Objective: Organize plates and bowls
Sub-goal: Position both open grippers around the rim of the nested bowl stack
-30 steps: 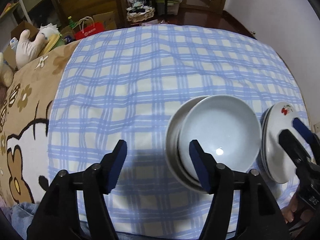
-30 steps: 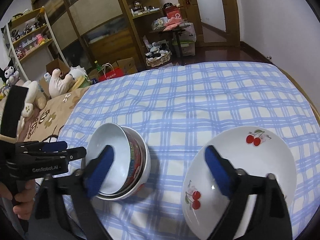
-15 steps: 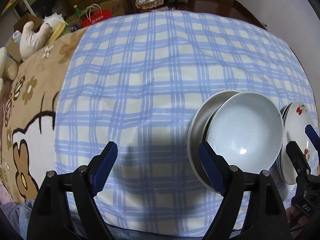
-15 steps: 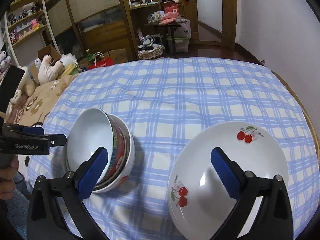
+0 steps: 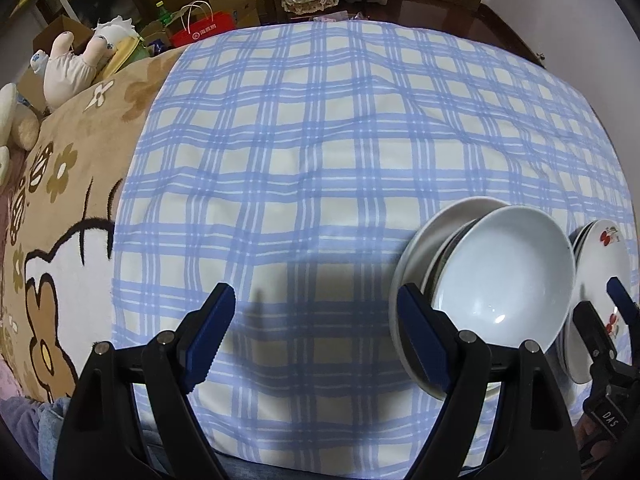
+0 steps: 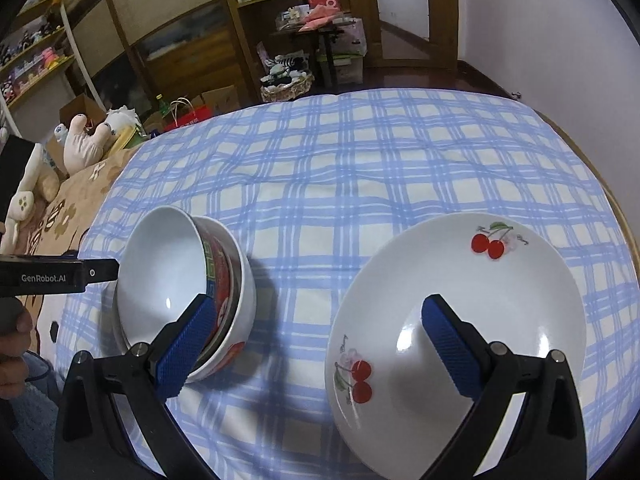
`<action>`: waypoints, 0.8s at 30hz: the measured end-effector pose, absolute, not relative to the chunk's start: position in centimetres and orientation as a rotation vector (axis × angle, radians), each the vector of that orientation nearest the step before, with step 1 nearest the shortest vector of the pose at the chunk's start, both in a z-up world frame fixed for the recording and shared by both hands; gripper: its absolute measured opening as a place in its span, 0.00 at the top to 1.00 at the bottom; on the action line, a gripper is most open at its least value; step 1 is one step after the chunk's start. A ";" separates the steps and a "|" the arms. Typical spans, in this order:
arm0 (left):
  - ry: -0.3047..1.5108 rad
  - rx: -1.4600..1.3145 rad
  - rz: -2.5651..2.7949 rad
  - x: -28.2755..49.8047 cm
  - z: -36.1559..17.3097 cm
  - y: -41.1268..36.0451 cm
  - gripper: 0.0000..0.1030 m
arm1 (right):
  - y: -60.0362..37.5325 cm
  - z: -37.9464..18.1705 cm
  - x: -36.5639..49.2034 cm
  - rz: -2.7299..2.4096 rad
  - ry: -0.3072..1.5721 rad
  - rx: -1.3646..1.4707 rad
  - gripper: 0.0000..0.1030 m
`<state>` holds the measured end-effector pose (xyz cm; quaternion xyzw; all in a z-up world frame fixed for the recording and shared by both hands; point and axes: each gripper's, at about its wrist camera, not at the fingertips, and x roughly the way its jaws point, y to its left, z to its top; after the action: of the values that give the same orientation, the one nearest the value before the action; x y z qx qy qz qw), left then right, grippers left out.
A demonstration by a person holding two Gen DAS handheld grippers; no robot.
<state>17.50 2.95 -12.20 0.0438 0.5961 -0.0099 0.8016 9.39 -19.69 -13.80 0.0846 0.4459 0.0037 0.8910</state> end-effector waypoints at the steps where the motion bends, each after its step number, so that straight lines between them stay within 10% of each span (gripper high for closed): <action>1: 1.279 0.099 -0.019 17.5 -12.3 2.9 0.20 | -19.7 -13.9 9.4 0.006 0.930 0.173 0.00; 24: 1.320 0.095 -0.037 18.7 -13.5 2.7 0.20 | -18.2 -15.2 10.7 0.037 1.001 0.135 0.02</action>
<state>18.66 2.70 -13.52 0.0443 0.6130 -0.0173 0.7887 10.74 -18.24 -15.17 0.0648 0.4794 0.0176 0.8750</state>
